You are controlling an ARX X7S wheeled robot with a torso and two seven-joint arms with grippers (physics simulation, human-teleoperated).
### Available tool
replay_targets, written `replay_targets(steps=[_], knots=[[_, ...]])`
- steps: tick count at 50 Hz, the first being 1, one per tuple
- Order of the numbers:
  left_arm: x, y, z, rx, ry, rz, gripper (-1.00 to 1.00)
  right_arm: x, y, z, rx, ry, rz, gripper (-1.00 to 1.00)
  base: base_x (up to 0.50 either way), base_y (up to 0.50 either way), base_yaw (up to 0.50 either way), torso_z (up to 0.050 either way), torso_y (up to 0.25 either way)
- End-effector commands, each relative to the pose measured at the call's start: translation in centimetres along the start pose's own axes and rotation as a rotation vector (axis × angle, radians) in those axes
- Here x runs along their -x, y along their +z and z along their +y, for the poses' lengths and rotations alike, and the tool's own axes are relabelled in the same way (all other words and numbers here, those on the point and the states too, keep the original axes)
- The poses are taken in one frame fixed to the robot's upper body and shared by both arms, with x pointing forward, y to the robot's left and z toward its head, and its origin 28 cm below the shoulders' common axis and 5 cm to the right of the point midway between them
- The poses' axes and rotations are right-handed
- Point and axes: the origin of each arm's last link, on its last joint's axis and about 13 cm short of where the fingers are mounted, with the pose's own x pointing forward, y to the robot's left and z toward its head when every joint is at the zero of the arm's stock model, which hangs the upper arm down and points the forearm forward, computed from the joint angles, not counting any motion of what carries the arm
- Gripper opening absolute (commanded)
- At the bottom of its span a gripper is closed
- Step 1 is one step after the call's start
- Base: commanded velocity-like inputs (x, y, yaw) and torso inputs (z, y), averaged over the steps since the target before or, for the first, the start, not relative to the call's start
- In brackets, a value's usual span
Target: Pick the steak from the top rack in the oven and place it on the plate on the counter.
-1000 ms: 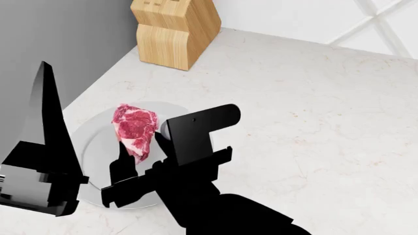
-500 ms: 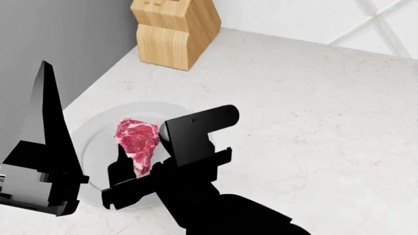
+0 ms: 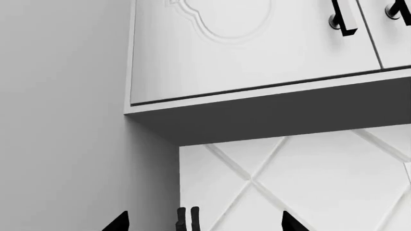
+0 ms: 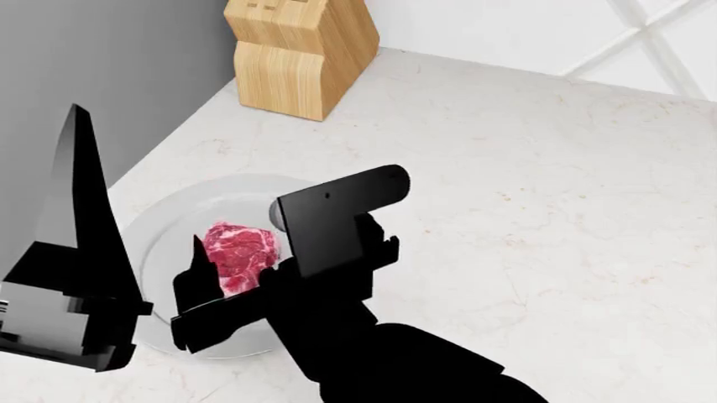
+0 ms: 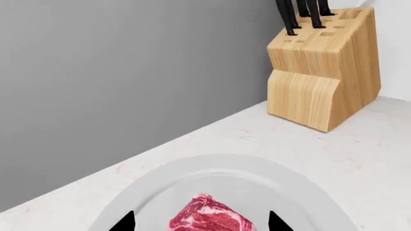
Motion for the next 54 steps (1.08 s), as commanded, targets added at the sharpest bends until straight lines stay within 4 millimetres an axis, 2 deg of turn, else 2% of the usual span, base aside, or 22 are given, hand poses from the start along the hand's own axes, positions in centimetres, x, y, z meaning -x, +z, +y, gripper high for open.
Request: replay_targets(steps=[1,13,15,16,17,19,23,24,27,28,29,32,33,34,36,37,39,40,42,45,47,54], knots=[[-0.1,0.1,0.0,-0.002,-0.002,-0.003,1.00,0.4,2.0,0.0,0.046,-0.007,-0.085,1.00,0.00,0.00,0.00,0.000,0.000],[-0.2,0.2,-0.1,-0.010,-0.016,-0.008,1.00,1.8,9.5,-0.4,0.105,-0.061,-0.332,1.00,0.00,0.00,0.00,0.000,0.000],[-0.2,0.2,-0.1,-0.012,-0.016,-0.008,1.00,1.9,10.0,-0.4,0.110,-0.065,-0.351,1.00,0.00,0.00,0.00,0.000,0.000],[-0.3,0.3,-0.1,-0.013,-0.018,-0.009,1.00,2.6,12.4,-0.4,0.132,-0.088,-0.458,1.00,0.00,0.00,0.00,0.000,0.000],[-0.3,0.3,-0.1,-0.013,-0.018,-0.009,1.00,2.6,12.4,-0.4,0.132,-0.088,-0.458,1.00,0.00,0.00,0.00,0.000,0.000],[-0.2,0.3,-0.1,-0.014,-0.017,-0.011,1.00,3.7,14.6,-0.5,0.145,-0.113,-0.572,1.00,0.00,0.00,0.00,0.000,0.000],[-0.2,0.4,-0.1,-0.014,-0.017,-0.011,1.00,3.7,14.6,-0.5,0.145,-0.113,-0.572,1.00,0.00,0.00,0.00,0.000,0.000],[-0.3,0.5,0.0,-0.015,-0.006,-0.014,1.00,5.2,15.9,-0.5,0.187,-0.156,-0.673,1.00,0.00,0.00,0.00,0.000,0.000],[-0.4,0.6,0.1,-0.018,-0.003,-0.017,1.00,6.1,16.3,-1.2,0.196,-0.220,-0.705,1.00,0.00,0.00,0.00,0.000,0.000],[-0.4,0.6,0.1,-0.018,-0.003,-0.017,1.00,6.1,16.3,-1.2,0.196,-0.220,-0.705,1.00,0.00,0.00,0.00,0.000,0.000],[-0.3,0.4,0.2,-0.020,0.002,-0.018,1.00,8.9,15.6,-3.0,0.227,-0.343,-0.735,1.00,0.00,0.00,0.00,0.000,0.000],[-0.3,0.3,0.3,-0.020,0.003,-0.017,1.00,9.2,15.0,-3.2,0.246,-0.353,-0.708,1.00,0.00,0.00,0.00,0.000,0.000],[-0.2,-0.2,0.4,0.000,0.027,0.002,1.00,9.4,10.9,-3.7,0.285,-0.381,-0.618,1.00,0.00,0.00,0.00,0.000,0.000],[-0.2,-0.2,0.4,0.000,0.027,0.002,1.00,9.4,10.8,-3.8,0.285,-0.381,-0.618,1.00,0.00,0.00,0.00,0.000,0.000],[0.2,-2.5,1.3,0.029,0.097,0.104,1.00,9.6,2.7,-4.6,0.213,-0.478,-0.401,1.00,0.00,0.00,0.00,0.000,0.000],[0.5,-3.2,1.6,0.040,0.132,0.121,1.00,9.9,-1.1,-4.4,0.264,-0.489,-0.304,1.00,0.00,0.00,0.00,0.000,0.000],[0.5,-3.3,1.6,0.040,0.132,0.121,1.00,9.9,-1.1,-4.4,0.264,-0.489,-0.304,1.00,0.00,0.00,0.00,0.000,0.000],[0.7,-3.9,1.7,0.020,0.127,0.144,1.00,10.7,-4.3,-3.6,0.211,-0.492,-0.293,1.00,0.00,0.00,0.00,0.000,0.000],[0.7,-4.4,1.7,-0.008,0.106,0.141,1.00,11.4,-4.3,-3.1,0.126,-0.507,-0.323,1.00,0.00,0.00,0.00,0.000,0.000],[0.6,-4.6,1.6,-0.010,0.100,0.138,1.00,11.4,-3.6,-3.1,0.146,-0.494,-0.348,1.00,0.00,0.00,0.00,0.000,0.000],[0.6,-4.8,1.4,-0.017,0.089,0.136,1.00,11.6,-0.9,-3.4,0.177,-0.494,-0.425,1.00,0.00,0.00,0.00,0.000,0.000],[0.8,-4.7,1.4,-0.019,0.079,0.132,1.00,13.1,3.2,-2.1,0.205,-0.476,-0.550,1.00,0.00,0.00,0.00,0.000,0.000]])
